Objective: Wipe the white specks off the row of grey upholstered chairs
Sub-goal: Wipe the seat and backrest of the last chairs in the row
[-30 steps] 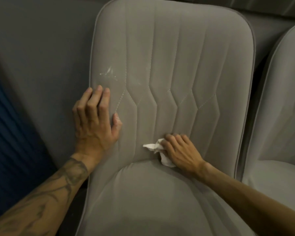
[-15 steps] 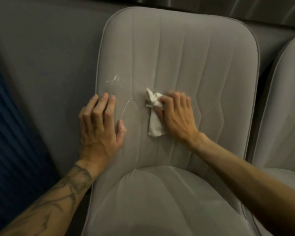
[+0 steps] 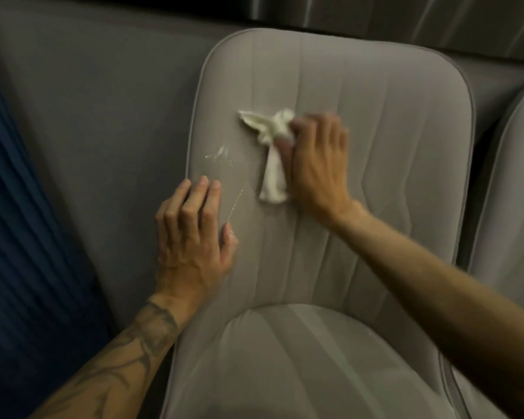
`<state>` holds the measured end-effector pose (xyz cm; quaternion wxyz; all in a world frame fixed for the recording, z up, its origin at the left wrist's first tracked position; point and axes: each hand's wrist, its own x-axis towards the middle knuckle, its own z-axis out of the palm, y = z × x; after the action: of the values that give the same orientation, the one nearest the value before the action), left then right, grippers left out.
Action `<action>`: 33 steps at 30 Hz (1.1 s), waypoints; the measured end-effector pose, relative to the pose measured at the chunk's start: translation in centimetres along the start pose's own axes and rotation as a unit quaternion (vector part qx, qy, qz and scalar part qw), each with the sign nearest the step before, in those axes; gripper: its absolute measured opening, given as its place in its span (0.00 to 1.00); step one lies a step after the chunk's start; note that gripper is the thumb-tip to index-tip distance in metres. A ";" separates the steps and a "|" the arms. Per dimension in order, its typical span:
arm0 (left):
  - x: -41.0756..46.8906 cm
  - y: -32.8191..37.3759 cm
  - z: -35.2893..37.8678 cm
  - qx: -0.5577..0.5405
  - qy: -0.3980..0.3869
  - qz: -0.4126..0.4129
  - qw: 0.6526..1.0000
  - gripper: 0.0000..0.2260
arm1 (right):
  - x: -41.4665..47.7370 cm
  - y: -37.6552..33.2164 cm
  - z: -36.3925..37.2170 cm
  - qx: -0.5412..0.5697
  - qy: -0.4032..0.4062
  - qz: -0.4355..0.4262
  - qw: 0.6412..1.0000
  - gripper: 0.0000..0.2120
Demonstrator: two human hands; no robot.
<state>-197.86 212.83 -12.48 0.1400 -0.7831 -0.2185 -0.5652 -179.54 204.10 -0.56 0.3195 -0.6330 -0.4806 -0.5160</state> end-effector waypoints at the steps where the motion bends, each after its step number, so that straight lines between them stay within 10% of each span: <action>1: 0.0 0.0 0.0 0.001 0.000 0.000 1.000 0.27 | 2.5 1.1 0.4 -0.019 0.035 0.020 0.999 0.14; 6: 0.1 0.1 -0.1 -0.002 -0.008 -0.003 1.000 0.27 | 4.6 -0.3 1.2 -0.012 0.087 0.116 0.989 0.13; 11: 0.2 0.1 -0.3 -0.005 -0.002 -0.004 1.000 0.27 | -0.6 -1.9 -0.6 0.043 -0.065 -0.028 0.997 0.13; 17: 0.3 0.1 -0.2 -0.002 0.008 -0.001 1.000 0.26 | 7.4 -0.4 0.9 -0.001 0.072 0.141 0.987 0.16; 24: 0.2 0.2 -0.3 -0.001 0.014 0.002 1.000 0.26 | -0.1 -0.7 -0.4 0.021 -0.045 -0.069 0.996 0.13; 33: 0.1 0.2 -0.1 -0.005 0.007 -0.001 1.000 0.27 | -7.3 -0.6 1.1 0.028 0.000 0.043 0.999 0.09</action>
<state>-197.83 212.66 -12.35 0.1373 -0.7795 -0.2159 -0.5718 -179.76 203.22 -7.94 0.3592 -0.6439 -0.4674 -0.4877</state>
